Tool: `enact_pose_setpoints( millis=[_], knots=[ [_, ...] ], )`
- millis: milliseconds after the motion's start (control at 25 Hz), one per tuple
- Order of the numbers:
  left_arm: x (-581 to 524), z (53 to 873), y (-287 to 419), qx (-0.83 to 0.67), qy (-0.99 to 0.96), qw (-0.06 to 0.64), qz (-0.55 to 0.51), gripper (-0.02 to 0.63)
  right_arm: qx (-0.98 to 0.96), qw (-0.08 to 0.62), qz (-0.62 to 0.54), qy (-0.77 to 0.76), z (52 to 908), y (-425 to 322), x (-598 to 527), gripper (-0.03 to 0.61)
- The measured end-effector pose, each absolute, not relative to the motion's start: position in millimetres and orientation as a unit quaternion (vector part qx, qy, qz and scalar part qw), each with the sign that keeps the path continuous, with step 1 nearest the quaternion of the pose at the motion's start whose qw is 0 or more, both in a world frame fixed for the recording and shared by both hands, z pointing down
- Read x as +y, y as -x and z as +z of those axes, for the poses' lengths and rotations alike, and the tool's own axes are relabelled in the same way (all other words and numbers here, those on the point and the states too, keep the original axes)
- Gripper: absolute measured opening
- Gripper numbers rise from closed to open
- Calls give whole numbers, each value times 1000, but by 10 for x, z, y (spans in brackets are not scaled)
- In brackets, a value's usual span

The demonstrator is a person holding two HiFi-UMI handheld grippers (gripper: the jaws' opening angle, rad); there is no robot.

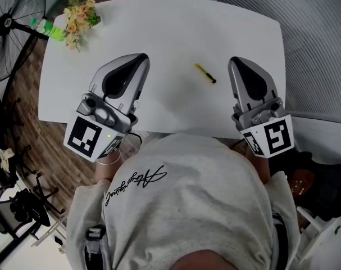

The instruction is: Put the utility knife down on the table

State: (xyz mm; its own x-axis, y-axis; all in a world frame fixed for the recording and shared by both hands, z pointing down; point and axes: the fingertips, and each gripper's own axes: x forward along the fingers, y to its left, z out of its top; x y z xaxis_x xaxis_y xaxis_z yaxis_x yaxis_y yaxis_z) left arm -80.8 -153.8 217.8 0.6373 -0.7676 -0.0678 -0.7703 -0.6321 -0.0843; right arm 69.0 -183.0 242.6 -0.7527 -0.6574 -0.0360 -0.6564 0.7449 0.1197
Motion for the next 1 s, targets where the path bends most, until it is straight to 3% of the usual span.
enact_pose_setpoints(
  millis=[1000],
  knots=[
    [-1530, 2228, 812, 422, 905, 43, 16, -3, -931, 17, -62, -358, 2489, -702, -1822, 2]
  ],
)
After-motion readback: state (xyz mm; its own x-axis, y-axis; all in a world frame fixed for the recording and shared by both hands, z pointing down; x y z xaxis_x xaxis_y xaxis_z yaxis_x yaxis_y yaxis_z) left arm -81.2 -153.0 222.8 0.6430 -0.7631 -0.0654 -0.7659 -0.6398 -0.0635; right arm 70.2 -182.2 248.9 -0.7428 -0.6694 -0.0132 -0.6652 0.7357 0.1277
